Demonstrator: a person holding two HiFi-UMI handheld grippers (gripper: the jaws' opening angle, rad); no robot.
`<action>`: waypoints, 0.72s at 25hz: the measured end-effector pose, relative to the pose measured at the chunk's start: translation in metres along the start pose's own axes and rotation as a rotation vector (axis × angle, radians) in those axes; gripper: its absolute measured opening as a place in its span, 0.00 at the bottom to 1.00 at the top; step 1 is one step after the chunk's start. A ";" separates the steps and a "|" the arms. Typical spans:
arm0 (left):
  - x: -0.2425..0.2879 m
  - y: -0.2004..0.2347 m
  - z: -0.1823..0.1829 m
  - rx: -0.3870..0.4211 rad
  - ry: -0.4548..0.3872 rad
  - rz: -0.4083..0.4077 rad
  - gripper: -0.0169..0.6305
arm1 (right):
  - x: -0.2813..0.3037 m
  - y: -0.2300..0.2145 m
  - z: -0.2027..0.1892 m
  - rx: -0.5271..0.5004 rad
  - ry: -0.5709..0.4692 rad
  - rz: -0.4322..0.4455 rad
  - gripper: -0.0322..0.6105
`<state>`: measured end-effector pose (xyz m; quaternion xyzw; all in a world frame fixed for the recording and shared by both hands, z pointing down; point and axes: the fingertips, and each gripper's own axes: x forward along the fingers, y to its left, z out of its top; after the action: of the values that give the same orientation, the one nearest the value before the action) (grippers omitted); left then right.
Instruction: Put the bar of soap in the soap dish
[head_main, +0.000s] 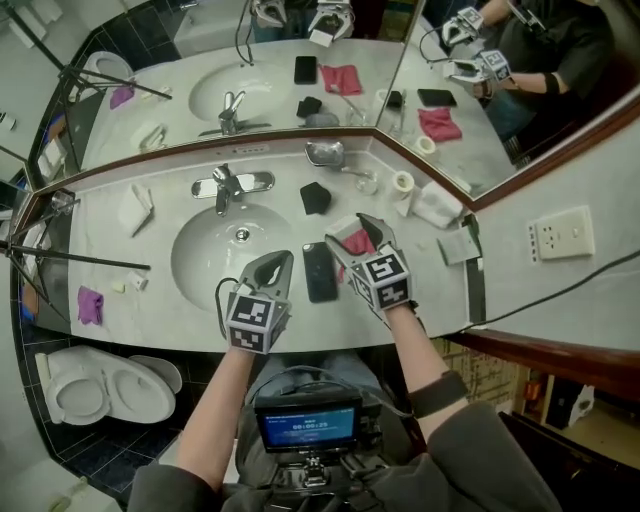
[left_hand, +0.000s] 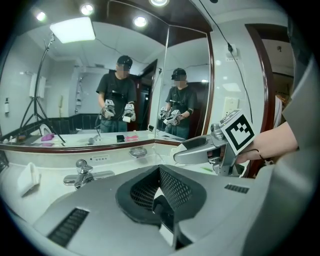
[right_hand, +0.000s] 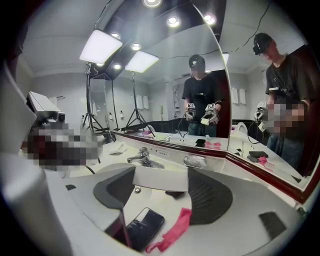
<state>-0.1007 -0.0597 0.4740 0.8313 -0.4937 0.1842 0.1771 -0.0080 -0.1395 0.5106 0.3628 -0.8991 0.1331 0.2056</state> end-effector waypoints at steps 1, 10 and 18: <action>0.000 0.007 0.000 0.000 0.000 0.006 0.03 | 0.011 0.005 0.004 -0.004 -0.002 0.005 0.57; 0.018 0.081 0.013 -0.020 -0.036 0.051 0.03 | 0.111 0.012 0.021 -0.001 -0.005 -0.048 0.57; 0.057 0.129 0.014 -0.002 -0.052 0.056 0.03 | 0.176 -0.024 0.027 0.002 -0.025 -0.164 0.57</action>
<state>-0.1872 -0.1676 0.5040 0.8214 -0.5214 0.1671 0.1598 -0.1132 -0.2719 0.5714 0.4369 -0.8688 0.1122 0.2041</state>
